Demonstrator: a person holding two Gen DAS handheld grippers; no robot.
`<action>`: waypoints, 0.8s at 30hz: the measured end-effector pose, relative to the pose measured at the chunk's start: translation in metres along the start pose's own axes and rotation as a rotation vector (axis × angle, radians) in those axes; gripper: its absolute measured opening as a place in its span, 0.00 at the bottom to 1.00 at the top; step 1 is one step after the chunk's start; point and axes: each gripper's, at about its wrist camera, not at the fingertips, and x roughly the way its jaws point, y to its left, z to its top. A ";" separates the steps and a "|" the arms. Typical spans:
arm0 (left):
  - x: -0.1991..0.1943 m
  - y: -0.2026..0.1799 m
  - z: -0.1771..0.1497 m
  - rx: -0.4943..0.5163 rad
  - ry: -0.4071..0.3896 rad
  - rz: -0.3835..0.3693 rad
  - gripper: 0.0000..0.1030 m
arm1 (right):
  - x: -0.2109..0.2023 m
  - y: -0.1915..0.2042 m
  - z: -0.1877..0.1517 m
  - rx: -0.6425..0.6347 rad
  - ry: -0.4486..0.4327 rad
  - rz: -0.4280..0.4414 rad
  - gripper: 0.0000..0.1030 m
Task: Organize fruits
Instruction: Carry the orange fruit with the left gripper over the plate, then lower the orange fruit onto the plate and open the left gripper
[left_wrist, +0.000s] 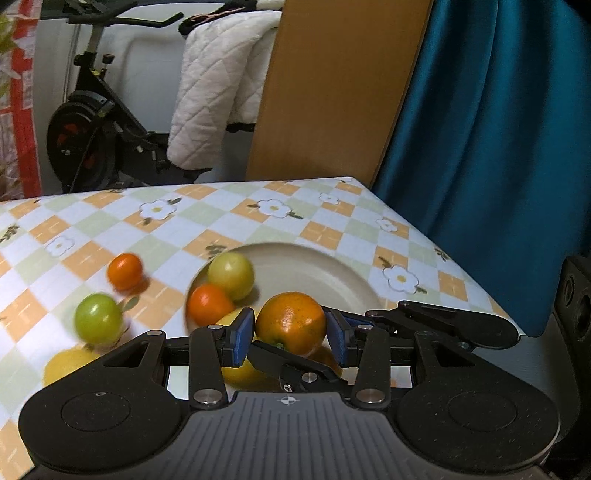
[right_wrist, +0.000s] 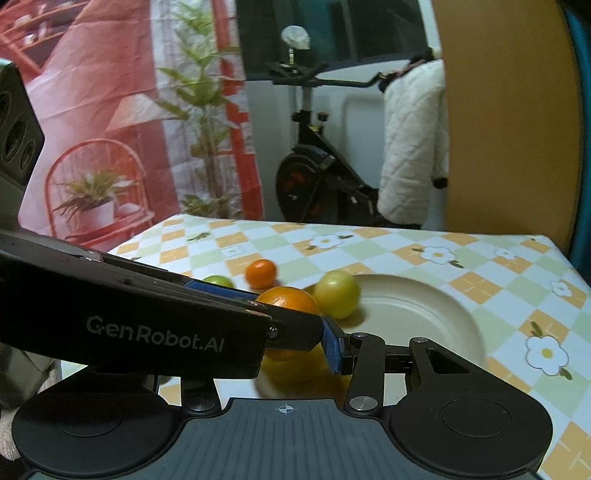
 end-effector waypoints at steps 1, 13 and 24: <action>0.004 -0.002 0.003 0.004 0.001 -0.001 0.44 | 0.002 -0.004 0.002 0.005 -0.001 -0.004 0.39; 0.048 0.001 0.025 0.003 0.047 0.028 0.43 | 0.042 -0.047 0.015 0.041 0.041 -0.022 0.39; 0.060 0.007 0.024 0.012 0.073 0.059 0.43 | 0.069 -0.056 0.010 0.081 0.098 -0.006 0.39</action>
